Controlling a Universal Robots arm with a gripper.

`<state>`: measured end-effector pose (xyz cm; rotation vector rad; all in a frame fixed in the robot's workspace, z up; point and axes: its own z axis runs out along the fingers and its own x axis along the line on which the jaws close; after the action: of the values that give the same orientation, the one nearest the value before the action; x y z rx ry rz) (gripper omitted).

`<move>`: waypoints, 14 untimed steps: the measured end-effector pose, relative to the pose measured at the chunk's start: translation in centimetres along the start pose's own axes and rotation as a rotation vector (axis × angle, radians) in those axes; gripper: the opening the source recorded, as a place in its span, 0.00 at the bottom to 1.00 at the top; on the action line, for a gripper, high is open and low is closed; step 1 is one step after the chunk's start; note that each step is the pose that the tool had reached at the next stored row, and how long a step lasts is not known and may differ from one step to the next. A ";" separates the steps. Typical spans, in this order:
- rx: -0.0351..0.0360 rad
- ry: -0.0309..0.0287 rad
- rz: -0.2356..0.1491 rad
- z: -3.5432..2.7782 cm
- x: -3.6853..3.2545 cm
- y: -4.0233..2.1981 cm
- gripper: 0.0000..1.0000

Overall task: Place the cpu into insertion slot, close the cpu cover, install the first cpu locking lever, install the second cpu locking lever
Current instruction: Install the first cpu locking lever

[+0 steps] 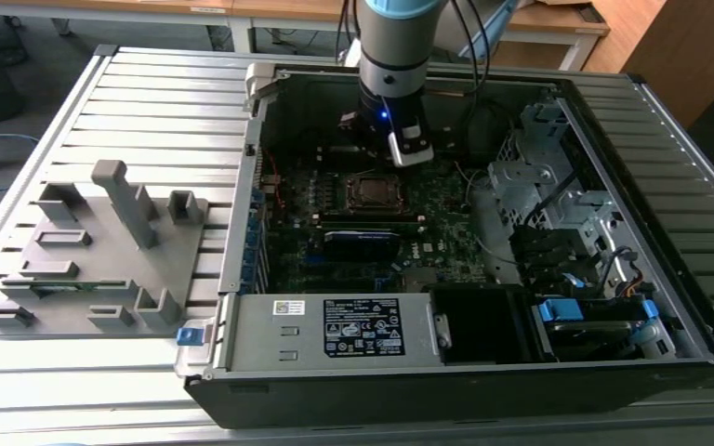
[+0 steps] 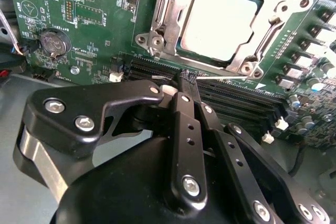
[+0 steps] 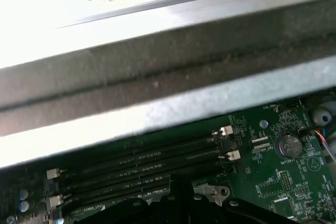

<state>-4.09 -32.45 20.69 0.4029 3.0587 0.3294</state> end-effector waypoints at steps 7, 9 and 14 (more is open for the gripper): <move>-0.0002 -0.0010 0.004 0.09 0.05 0.16 0.11; 0.0001 -0.0025 0.011 0.20 0.05 0.14 0.11; 0.0004 -0.0052 0.023 0.32 0.09 0.24 0.11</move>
<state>-4.10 -32.13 20.42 0.4391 3.0512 0.3282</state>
